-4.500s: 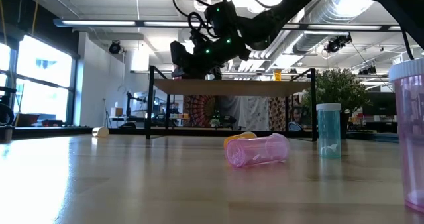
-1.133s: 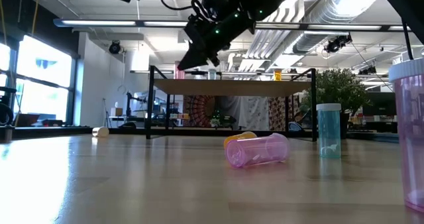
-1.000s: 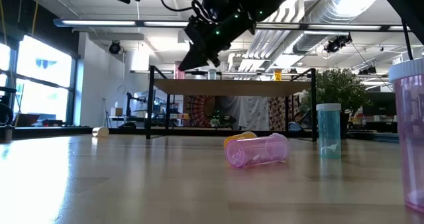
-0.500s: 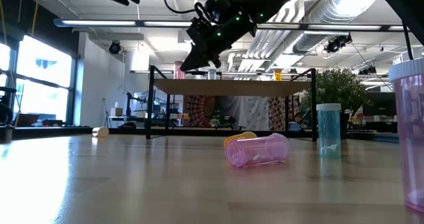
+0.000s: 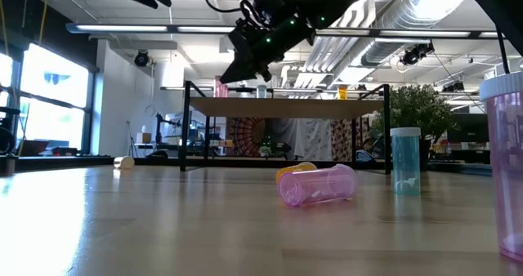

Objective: Pick and place medicine bottles onto shelf by color
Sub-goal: Put the top pink pill bottle on the shelf aligned with the other pink pill bottle

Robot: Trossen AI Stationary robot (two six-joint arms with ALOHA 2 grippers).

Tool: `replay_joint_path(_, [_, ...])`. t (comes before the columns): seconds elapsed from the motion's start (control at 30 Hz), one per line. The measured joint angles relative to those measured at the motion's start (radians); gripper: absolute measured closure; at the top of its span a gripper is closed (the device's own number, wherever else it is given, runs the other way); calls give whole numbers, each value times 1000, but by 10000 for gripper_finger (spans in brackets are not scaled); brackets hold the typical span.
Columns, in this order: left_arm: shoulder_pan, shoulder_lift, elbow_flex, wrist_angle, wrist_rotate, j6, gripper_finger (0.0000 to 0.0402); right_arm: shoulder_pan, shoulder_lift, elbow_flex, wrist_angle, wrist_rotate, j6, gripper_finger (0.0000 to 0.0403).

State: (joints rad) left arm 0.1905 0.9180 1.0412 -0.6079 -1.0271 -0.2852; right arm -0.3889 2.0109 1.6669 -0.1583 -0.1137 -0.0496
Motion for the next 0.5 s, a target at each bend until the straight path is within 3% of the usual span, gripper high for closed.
replay_joint_path(0.5, [0, 0, 0, 0, 0, 0, 222, -7, 19, 1, 12, 7, 22, 403])
